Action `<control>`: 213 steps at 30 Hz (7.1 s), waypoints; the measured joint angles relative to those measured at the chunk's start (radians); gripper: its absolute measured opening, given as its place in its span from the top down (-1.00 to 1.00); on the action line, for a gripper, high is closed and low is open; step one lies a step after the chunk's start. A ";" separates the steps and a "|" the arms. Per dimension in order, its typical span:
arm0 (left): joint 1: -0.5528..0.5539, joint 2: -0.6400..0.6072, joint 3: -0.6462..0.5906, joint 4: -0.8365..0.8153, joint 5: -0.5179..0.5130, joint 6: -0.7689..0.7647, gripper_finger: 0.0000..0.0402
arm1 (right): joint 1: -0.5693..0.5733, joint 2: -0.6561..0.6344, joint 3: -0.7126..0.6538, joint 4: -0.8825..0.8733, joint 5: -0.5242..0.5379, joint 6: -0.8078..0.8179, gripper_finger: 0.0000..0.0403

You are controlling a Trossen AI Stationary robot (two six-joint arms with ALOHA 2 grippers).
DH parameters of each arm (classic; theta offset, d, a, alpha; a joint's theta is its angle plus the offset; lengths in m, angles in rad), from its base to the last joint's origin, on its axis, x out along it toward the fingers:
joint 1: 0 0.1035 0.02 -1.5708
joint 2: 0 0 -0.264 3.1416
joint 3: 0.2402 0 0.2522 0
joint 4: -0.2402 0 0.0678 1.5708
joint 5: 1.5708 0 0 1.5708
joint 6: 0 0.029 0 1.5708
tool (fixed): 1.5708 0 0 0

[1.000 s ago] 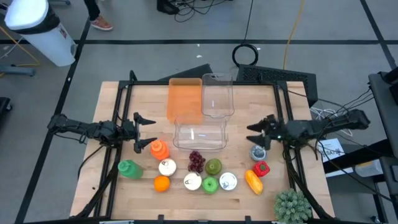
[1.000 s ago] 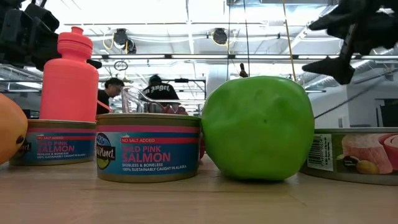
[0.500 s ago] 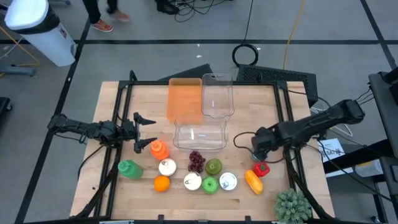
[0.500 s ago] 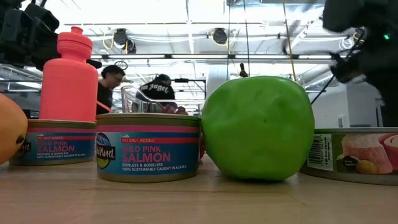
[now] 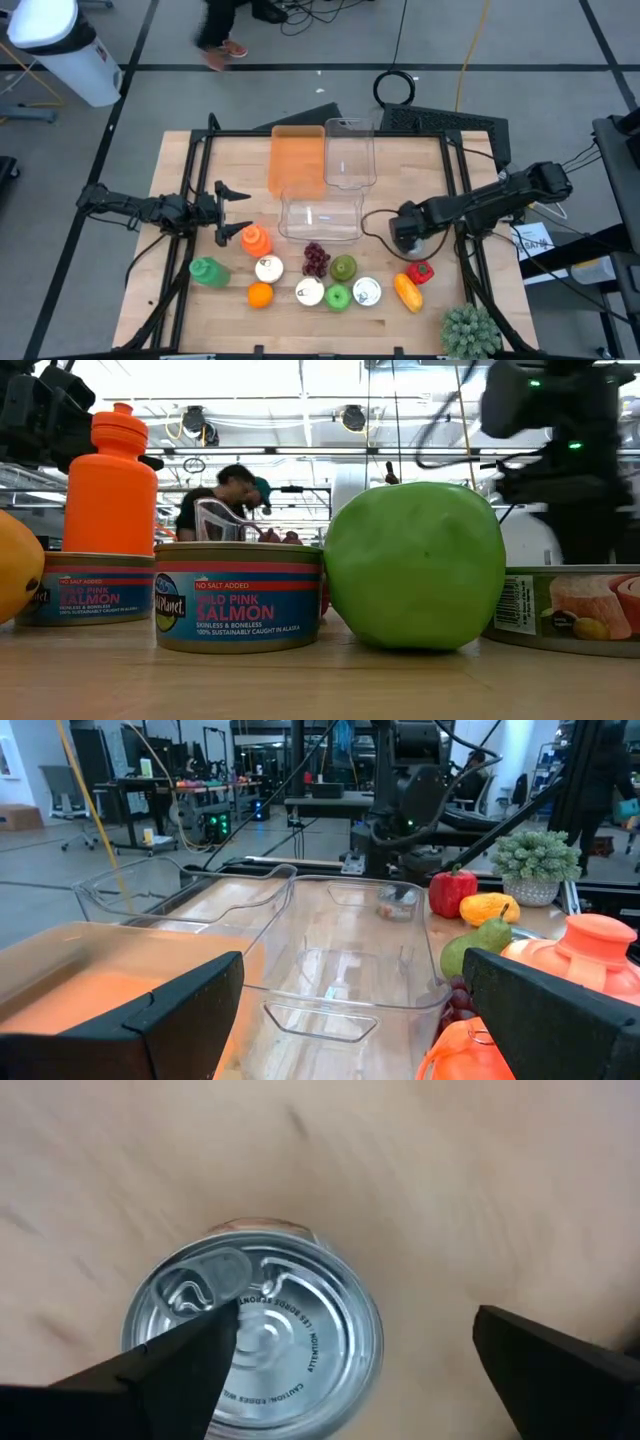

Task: Pick & Place Food Item
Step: Put the top green tuna can into the bottom transparent bin

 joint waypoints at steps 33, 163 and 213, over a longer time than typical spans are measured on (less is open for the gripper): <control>0.000 0.000 0.000 0.000 0.000 0.000 -0.95 | -0.270 -0.028 -0.038 0.386 0.023 -0.393 -0.94; 0.000 0.000 0.000 0.000 -0.001 0.000 -0.95 | -0.083 0.012 -0.036 0.562 -0.327 -0.697 -0.94; 0.000 0.000 0.000 -0.001 -0.001 0.000 -0.95 | -0.122 -0.140 -0.039 0.488 0.031 -0.795 -0.94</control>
